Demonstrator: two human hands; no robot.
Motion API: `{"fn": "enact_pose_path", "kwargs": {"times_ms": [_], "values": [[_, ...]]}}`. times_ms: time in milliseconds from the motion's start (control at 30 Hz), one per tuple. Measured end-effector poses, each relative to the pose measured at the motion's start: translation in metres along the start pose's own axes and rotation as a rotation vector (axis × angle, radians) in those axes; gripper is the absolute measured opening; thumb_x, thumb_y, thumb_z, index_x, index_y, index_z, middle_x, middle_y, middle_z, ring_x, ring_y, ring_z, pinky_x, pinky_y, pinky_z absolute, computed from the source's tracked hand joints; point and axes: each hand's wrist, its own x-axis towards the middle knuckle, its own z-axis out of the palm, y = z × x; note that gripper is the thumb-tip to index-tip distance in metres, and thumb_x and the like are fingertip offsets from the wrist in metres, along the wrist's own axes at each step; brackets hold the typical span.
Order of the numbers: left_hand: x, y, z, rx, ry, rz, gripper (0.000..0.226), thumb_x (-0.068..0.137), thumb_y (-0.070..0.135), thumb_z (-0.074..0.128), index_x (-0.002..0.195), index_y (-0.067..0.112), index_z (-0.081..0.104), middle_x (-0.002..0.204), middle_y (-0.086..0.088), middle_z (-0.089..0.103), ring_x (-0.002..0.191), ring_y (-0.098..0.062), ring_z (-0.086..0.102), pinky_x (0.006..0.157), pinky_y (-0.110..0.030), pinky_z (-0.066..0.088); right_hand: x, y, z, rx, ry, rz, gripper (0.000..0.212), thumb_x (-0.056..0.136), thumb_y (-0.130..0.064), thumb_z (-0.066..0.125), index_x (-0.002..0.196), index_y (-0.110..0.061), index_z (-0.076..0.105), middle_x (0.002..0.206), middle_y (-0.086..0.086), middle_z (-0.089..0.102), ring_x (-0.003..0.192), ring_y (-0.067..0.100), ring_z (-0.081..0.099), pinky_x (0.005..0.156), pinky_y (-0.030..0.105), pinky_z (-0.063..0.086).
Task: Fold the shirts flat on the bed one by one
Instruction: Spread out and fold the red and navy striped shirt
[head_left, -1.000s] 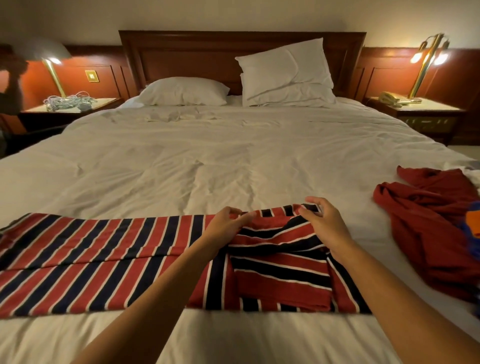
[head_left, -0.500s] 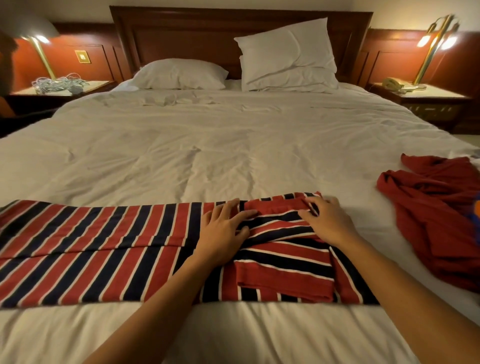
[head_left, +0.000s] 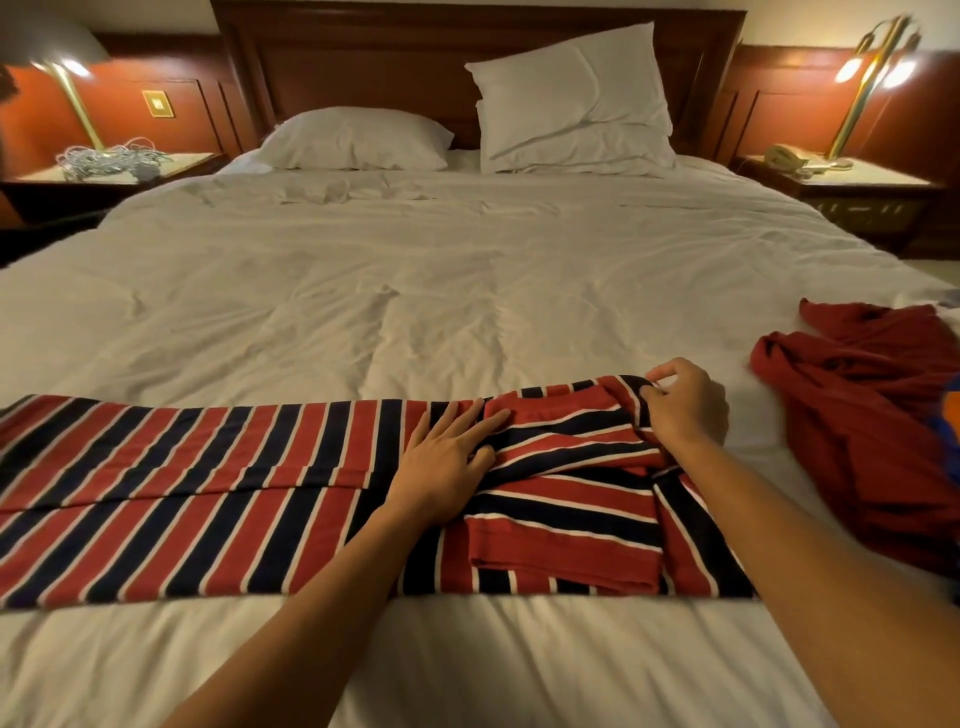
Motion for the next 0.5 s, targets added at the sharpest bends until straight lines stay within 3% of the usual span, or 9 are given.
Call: {"fn": "enact_pose_path", "kwargs": {"times_ms": [100, 233, 333, 400, 500], "values": [[0.001, 0.000, 0.000, -0.008, -0.003, 0.002, 0.050, 0.103, 0.046, 0.021, 0.152, 0.055, 0.013, 0.165, 0.015, 0.009, 0.153, -0.010, -0.002, 0.124, -0.039, -0.008, 0.004, 0.010, -0.003, -0.046, -0.104, 0.053, 0.014, 0.094, -0.018, 0.066, 0.108, -0.017, 0.066, 0.114, 0.012, 0.067, 0.100, 0.031, 0.062, 0.077, 0.032, 0.044], [0.001, -0.002, -0.001, -0.042, 0.002, -0.002, 0.050, 0.103, 0.046, 0.024, 0.151, 0.054, 0.017, 0.165, 0.016, 0.013, 0.153, -0.010, 0.001, 0.124, -0.039, -0.006, -0.010, -0.002, -0.007, -0.063, -0.094, -0.128, 0.024, 0.097, -0.028, 0.059, 0.120, -0.022, 0.058, 0.116, 0.009, 0.057, 0.092, 0.024, 0.058, 0.072, 0.031, 0.045], [0.000, -0.001, -0.003, -0.142, 0.078, -0.020, 0.047, 0.102, 0.047, 0.035, 0.149, 0.051, 0.031, 0.159, 0.014, 0.030, 0.149, -0.013, 0.019, 0.123, -0.041, 0.008, -0.031, -0.009, -0.009, -0.168, -0.248, -0.228, 0.031, 0.095, -0.047, 0.056, 0.117, -0.026, 0.057, 0.097, -0.004, 0.060, 0.083, 0.015, 0.058, 0.067, 0.029, 0.045], [-0.002, 0.001, -0.008, -0.252, 0.143, -0.053, 0.043, 0.100, 0.049, 0.043, 0.143, 0.048, 0.043, 0.147, 0.012, 0.045, 0.138, -0.015, 0.035, 0.120, -0.044, 0.020, -0.042, -0.008, -0.010, -0.224, -0.371, -0.206, 0.038, 0.093, -0.054, 0.057, 0.120, -0.027, 0.057, 0.097, -0.006, 0.061, 0.085, 0.014, 0.058, 0.069, 0.028, 0.045], [-0.007, 0.005, -0.014, -0.407, 0.151, -0.058, 0.034, 0.097, 0.049, 0.052, 0.130, 0.044, 0.057, 0.131, 0.016, 0.057, 0.124, -0.010, 0.049, 0.115, -0.051, 0.030, -0.051, -0.002, -0.015, -0.073, -0.300, -0.233, 0.027, 0.092, -0.038, 0.067, 0.116, -0.025, 0.063, 0.096, -0.007, 0.063, 0.085, 0.011, 0.061, 0.063, 0.016, 0.041]]}}
